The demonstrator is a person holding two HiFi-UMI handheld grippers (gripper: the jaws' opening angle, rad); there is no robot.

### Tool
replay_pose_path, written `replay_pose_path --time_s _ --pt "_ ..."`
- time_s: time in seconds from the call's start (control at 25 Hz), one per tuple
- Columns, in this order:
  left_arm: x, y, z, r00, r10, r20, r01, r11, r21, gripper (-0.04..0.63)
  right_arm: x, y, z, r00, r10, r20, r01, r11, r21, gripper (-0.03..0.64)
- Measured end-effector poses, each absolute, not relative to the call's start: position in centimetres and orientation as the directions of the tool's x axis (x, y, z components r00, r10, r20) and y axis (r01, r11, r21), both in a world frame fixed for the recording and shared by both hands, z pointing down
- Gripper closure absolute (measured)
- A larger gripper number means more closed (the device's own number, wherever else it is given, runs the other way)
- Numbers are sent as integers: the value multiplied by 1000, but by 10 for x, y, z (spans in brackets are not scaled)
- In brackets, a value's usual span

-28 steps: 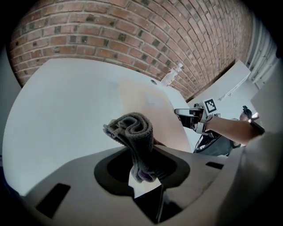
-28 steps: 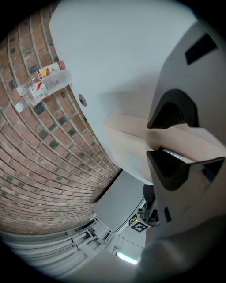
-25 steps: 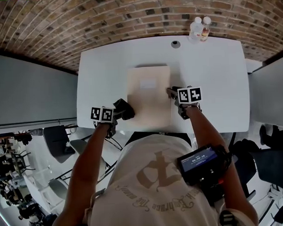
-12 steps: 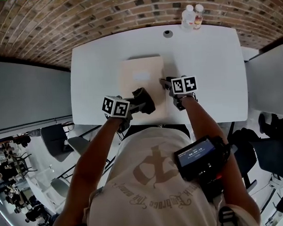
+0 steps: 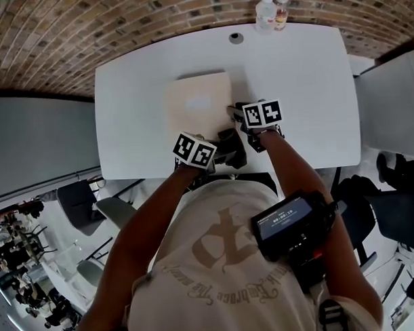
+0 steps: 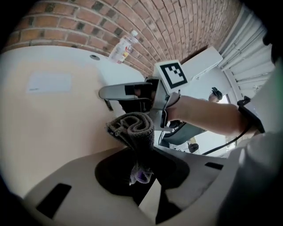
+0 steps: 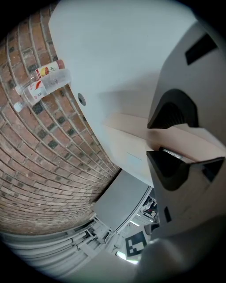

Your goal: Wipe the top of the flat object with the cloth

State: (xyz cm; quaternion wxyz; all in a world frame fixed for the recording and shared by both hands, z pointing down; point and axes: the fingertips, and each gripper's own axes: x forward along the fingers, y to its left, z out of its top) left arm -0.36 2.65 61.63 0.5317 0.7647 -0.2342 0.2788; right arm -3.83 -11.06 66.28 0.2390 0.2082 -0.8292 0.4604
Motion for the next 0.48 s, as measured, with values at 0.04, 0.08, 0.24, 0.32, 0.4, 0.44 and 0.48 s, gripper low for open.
replay_pose_path --time_s 0.04,0.08,0.24,0.32,0.4,0.44,0.48 --pt "-1 30 621 726 -48 686 -660 -329 675 489 -38 -111 663 -799 -124 588 -565 490 -664 448" --pt "-2 32 625 717 -44 696 -669 -325 668 489 -38 -111 663 -799 -122 589 -564 492 -663 448" --pt "-15 33 629 710 -77 700 -692 -262 673 489 -39 -113 662 -794 -116 597 -563 510 -650 447" --pt "-27 37 629 705 -90 703 -700 -242 672 489 -38 -112 662 -791 -118 600 -565 519 -642 448" --pt "-42 43 629 700 -104 707 -709 -217 671 489 -38 -112 662 -789 -121 602 -567 522 -637 448" --pt "-50 46 629 698 -114 707 -713 -202 671 489 -37 -112 663 -788 -123 603 -568 522 -636 448" --pt "-59 48 629 695 -125 708 -718 -186 671 489 -37 -113 663 -788 -124 603 -569 522 -636 448"
